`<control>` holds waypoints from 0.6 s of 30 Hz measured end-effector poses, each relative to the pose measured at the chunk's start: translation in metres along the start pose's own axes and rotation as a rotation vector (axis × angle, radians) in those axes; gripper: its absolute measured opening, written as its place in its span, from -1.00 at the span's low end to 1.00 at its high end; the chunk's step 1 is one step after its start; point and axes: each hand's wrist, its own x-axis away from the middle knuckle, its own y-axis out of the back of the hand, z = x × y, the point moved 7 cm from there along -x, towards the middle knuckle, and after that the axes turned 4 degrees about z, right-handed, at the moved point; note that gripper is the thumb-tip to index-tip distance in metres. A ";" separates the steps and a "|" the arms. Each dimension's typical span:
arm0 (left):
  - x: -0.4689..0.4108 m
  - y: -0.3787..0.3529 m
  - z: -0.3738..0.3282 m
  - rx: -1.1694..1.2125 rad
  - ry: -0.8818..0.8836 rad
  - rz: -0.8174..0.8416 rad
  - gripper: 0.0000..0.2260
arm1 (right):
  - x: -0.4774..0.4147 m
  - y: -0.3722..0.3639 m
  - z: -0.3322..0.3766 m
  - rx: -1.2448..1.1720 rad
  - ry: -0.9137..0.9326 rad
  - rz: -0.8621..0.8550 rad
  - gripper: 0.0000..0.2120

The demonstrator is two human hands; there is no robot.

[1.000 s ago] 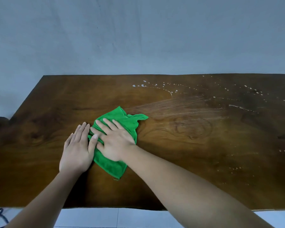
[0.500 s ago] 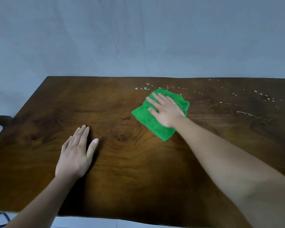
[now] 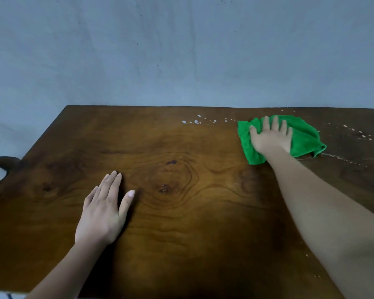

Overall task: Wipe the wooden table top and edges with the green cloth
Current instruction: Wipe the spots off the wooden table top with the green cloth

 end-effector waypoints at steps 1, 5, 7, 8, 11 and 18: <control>0.000 0.000 -0.001 -0.001 -0.001 -0.002 -0.16 | 0.004 -0.003 0.022 0.017 0.031 0.002 -0.18; 0.001 0.002 -0.003 0.001 -0.002 -0.007 -0.16 | 0.030 -0.021 0.142 0.059 0.269 0.026 -0.18; 0.000 0.002 -0.003 0.004 -0.004 -0.010 -0.16 | 0.050 -0.033 0.206 0.080 0.406 0.042 -0.17; 0.000 0.002 -0.002 0.005 -0.003 -0.009 -0.16 | 0.062 -0.039 0.237 0.088 0.477 0.057 -0.17; -0.001 0.001 -0.001 0.015 0.005 -0.002 -0.16 | 0.086 -0.053 0.301 0.100 0.661 0.109 -0.20; 0.000 0.002 0.000 0.029 -0.002 -0.017 -0.20 | 0.052 -0.032 0.295 0.140 0.820 0.141 -0.27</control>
